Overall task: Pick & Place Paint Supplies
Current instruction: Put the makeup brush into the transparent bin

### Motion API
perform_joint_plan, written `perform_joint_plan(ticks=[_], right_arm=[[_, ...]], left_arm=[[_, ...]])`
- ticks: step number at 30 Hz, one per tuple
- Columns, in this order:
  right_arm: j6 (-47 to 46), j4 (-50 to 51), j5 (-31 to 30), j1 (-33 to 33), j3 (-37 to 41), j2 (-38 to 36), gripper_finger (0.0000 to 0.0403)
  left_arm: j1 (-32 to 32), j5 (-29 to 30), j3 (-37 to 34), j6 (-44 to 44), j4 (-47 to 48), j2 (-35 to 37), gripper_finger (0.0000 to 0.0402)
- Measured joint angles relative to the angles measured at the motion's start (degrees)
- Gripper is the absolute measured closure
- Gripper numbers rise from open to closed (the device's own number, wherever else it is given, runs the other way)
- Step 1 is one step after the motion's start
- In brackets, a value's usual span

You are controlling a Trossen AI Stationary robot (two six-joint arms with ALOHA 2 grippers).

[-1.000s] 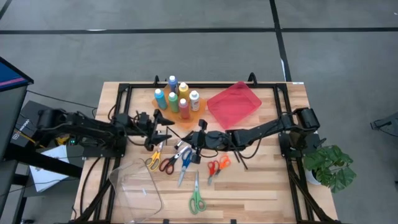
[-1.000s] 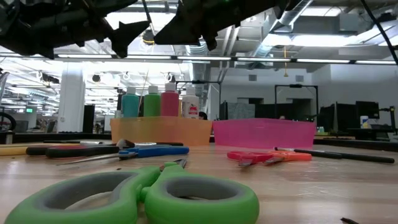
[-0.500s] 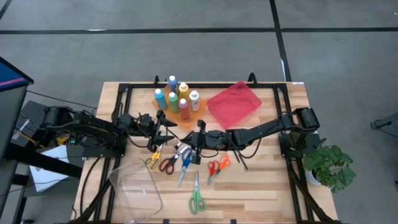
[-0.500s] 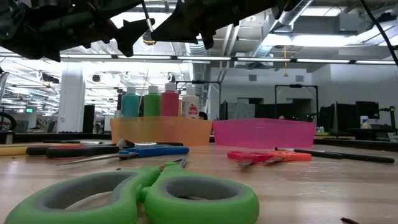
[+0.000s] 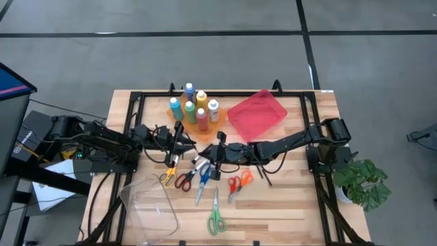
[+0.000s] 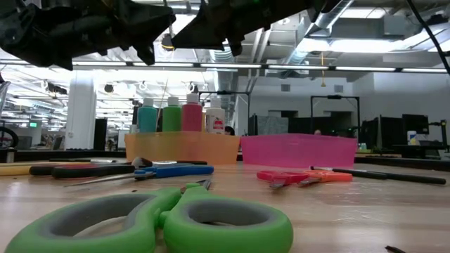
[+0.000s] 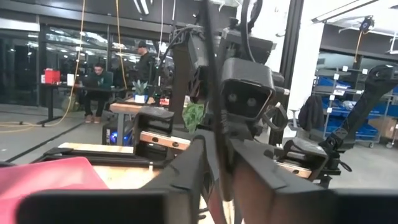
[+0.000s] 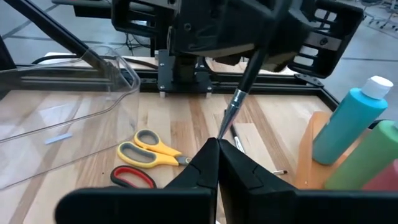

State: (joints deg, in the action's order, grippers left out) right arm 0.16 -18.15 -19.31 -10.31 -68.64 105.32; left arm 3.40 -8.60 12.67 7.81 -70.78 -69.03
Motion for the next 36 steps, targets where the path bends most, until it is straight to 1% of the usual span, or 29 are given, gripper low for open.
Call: perform_joint_plan(ticks=[2, 3, 8, 11, 14, 18, 23, 27, 31, 33, 36], right_arm=[[0.01, 0.21, -0.34, 0.01, 0.0, 0.0, 0.0403], [0.01, 0.31, -0.22, 0.06, 0.02, 0.0, 0.0403], [-0.11, 0.24, -0.22, 0.04, 0.02, -0.02, 0.0403], [-0.13, 0.4, -0.19, 0.04, 0.02, -0.02, 0.0397], [-0.13, 2.39, -0.15, 0.02, 0.02, -0.04, 0.0371], [-0.08, 5.22, 0.0, -0.07, 0.02, -0.88, 0.0315], [0.3, 12.01, -0.04, -0.59, 0.02, -4.01, 0.0247], [-1.89, 19.0, -0.14, -0.59, 0.02, -6.9, 0.0214], [-3.82, 23.44, -0.31, -0.57, 0.02, -8.26, 0.0203], [-3.76, 24.42, -0.62, -0.55, 0.02, -8.26, 0.0203], [-3.53, 24.88, -0.86, -0.28, -0.02, -7.63, 0.0208]], left_arm=[[-0.01, -0.47, 0.0, 0.14, -0.05, 0.04, 0.0376], [-0.1, -0.67, 0.0, 0.0, -0.05, 0.04, 0.0385], [-0.04, -1.36, 0.02, 0.0, -0.03, 0.04, 0.0384], [-0.04, -1.31, 0.04, -0.02, 0.26, 0.04, 0.0393], [-0.02, -1.01, 0.04, 0.09, 1.62, 0.04, 0.0392], [0.0, -0.87, 0.07, 0.37, 5.29, 1.84, 0.0393], [-0.09, -0.9, 0.07, 1.51, 15.7, 8.37, 0.0393], [-0.52, -0.92, 0.07, 3.38, 25.85, 15.27, 0.0393], [-3.19, -0.71, 1.73, 4.38, 39.33, 21.63, 0.0393], [-5.35, 1.08, 4.01, 4.67, 48.07, 23.79, 0.0393], [-9.51, 4.66, 8.25, 6.31, 62.14, 24.78, 0.0393]])
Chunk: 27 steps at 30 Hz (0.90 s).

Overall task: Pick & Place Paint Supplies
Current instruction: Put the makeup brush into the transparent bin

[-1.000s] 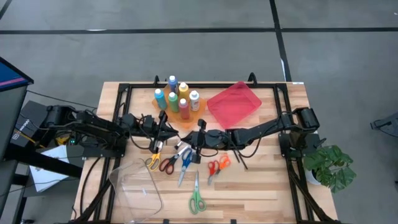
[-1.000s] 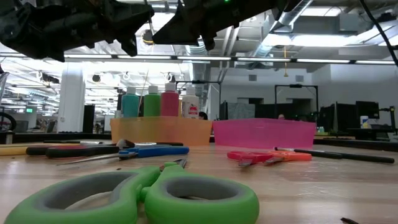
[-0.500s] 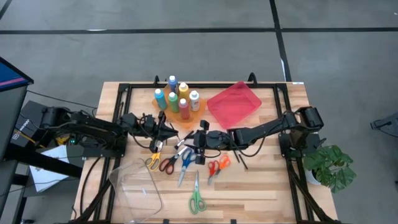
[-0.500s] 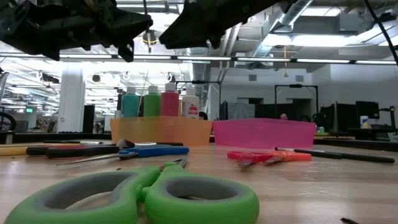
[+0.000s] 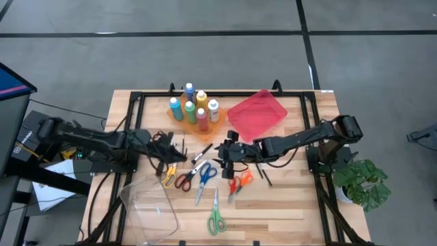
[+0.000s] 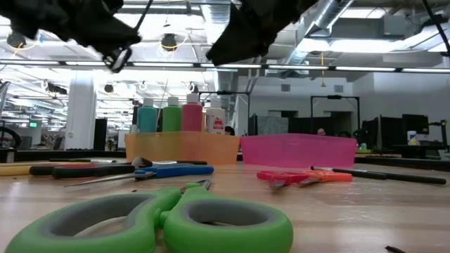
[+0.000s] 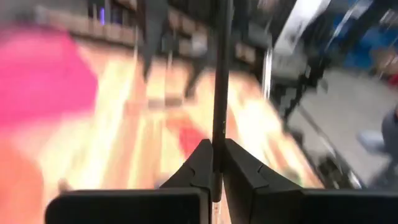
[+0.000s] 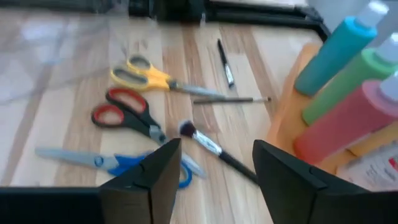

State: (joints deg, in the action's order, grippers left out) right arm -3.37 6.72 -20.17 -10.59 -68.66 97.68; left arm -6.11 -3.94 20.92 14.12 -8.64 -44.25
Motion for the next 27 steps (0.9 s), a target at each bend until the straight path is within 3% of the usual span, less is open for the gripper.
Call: perform_joint_plan(ticks=[4, 8, 18, 27], right_arm=[[0.01, 1.96, -0.02, 0.53, 0.02, 0.07, 0.0216], [-0.1, 2.45, -0.06, 0.7, 0.46, 0.07, 0.0225], [-0.12, 3.27, -0.04, 1.14, 0.48, 0.07, 0.024], [-1.15, 3.34, -0.02, 1.36, 0.5, 0.07, 0.0244]], left_arm=[[-6.71, 2.58, 5.46, 4.79, 15.69, -0.95, 0.0393], [-15.35, 3.87, 9.27, 6.42, 23.74, -2.69, 0.0394], [-35.02, 8.71, 15.76, 8.69, 26.9, -7.95, 0.0394], [-45.13, 12.87, 16.75, 15.29, 31.56, -14.17, 0.0389]])
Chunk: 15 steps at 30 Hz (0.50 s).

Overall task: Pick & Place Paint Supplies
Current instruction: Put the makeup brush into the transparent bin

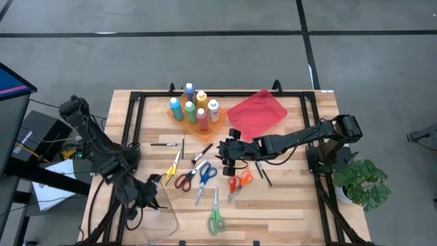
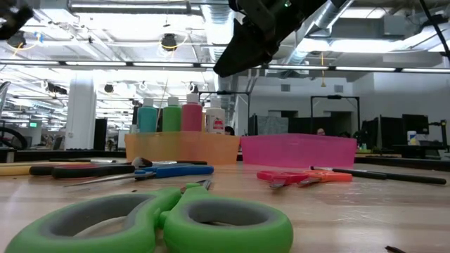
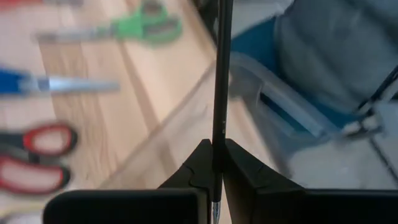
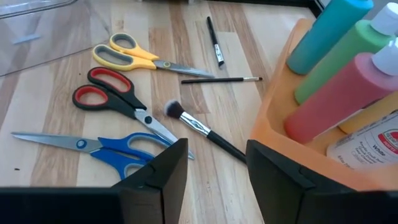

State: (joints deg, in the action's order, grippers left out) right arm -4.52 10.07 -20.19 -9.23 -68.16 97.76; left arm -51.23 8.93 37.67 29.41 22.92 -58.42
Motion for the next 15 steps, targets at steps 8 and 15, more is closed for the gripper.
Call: perform_joint_plan(ticks=[8, 15], right_arm=[[-0.04, 0.0, 0.0, 0.04, 0.0, 0.0, 0.0244], [-0.04, 0.18, 0.0, 0.0, 0.02, 0.02, 0.0244]], left_arm=[[-2.09, 0.54, 0.0, 1.18, 6.27, -5.76, 0.0389], [-2.09, -4.14, 0.0, 1.33, 8.67, -8.98, 0.0388]])
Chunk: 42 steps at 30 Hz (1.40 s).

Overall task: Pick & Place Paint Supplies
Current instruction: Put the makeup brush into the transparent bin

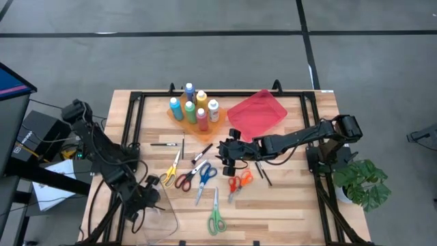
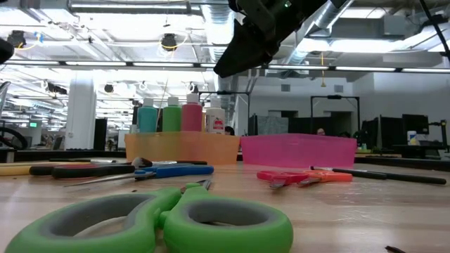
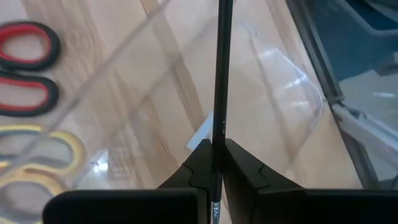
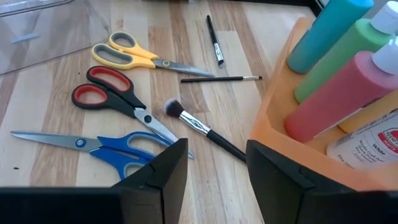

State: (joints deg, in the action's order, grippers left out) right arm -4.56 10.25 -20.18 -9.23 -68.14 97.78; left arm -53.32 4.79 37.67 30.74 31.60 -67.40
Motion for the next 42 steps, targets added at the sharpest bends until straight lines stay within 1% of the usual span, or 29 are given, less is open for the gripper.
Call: perform_joint_plan(ticks=[4, 7, 12, 19, 22, 25, 28, 31, 33, 35, 37, 38, 40, 42], right_arm=[[0.0, 0.06, 0.0, 0.0, 0.0, 0.0, 0.0244], [-0.02, 0.06, 0.04, 0.0, 0.0, 0.0, 0.0244], [-0.02, 0.08, 0.45, 0.02, 0.0, 0.0, 0.0244], [-0.17, 0.08, 0.46, 0.02, 0.0, 0.0, 0.0244], [-0.15, 0.06, 0.46, 0.0, 0.0, 0.0, 0.0244], [-0.13, 0.05, 0.68, -0.15, 0.0, 0.0, 0.0244], [0.06, 0.03, 0.68, -0.51, 0.0, 0.0, 0.0244], [0.26, 0.06, 0.7, -0.7, 0.0, 0.0, 0.0244], [0.26, 0.08, 0.7, -0.83, 0.02, 0.0, 0.0244], [0.26, 0.1, 0.7, -0.83, 0.01, 0.02, 0.0244], [0.5, 0.11, 0.69, -0.83, 0.02, 0.02, 0.0244], [0.52, 0.12, 0.69, -0.83, 0.02, 0.02, 0.0244], [0.5, 0.26, 0.7, -0.83, 0.02, 0.02, 0.0244], [0.5, 0.43, 0.7, -0.83, 0.02, 0.02, 0.0244]], left_arm=[[0.0, -1.55, 0.0, 0.03, 0.29, -1.29, 0.0385], [0.0, -2.18, 0.0, 0.04, 0.43, -1.76, 0.0375], [0.0, -3.16, 0.0, 0.35, 0.69, -1.72, 0.0348], [0.15, -2.7, -0.02, 5.98, 2.99, -1.55, 0.0304], [1.15, -2.73, -0.04, 7.55, 2.77, -0.69, 0.0284], [2.98, -2.68, -0.06, 7.66, 0.3, 1.78, 0.0265], [5.56, -2.7, -0.07, 7.23, -3.31, 5.71, 0.0253], [8.5, -2.5, -0.07, 6.73, -7.27, 11.01, 0.0251], [10.3, -1.57, -0.07, 4.64, -10.61, 14.83, 0.0255], [11.97, 0.25, -0.06, 0.2, -14.8, 18.91, 0.0261], [13.78, 3.92, -0.04, -7.47, -19.36, 22.83, 0.0266], [14.74, 7.0, -0.04, -11.89, -21.34, 24.55, 0.0269], [16.56, 16.14, 0.06, -19.0, -23.46, 27.71, 0.0272], [18.67, 24.69, 0.07, -22.74, -21.63, 30.15, 0.0274]])
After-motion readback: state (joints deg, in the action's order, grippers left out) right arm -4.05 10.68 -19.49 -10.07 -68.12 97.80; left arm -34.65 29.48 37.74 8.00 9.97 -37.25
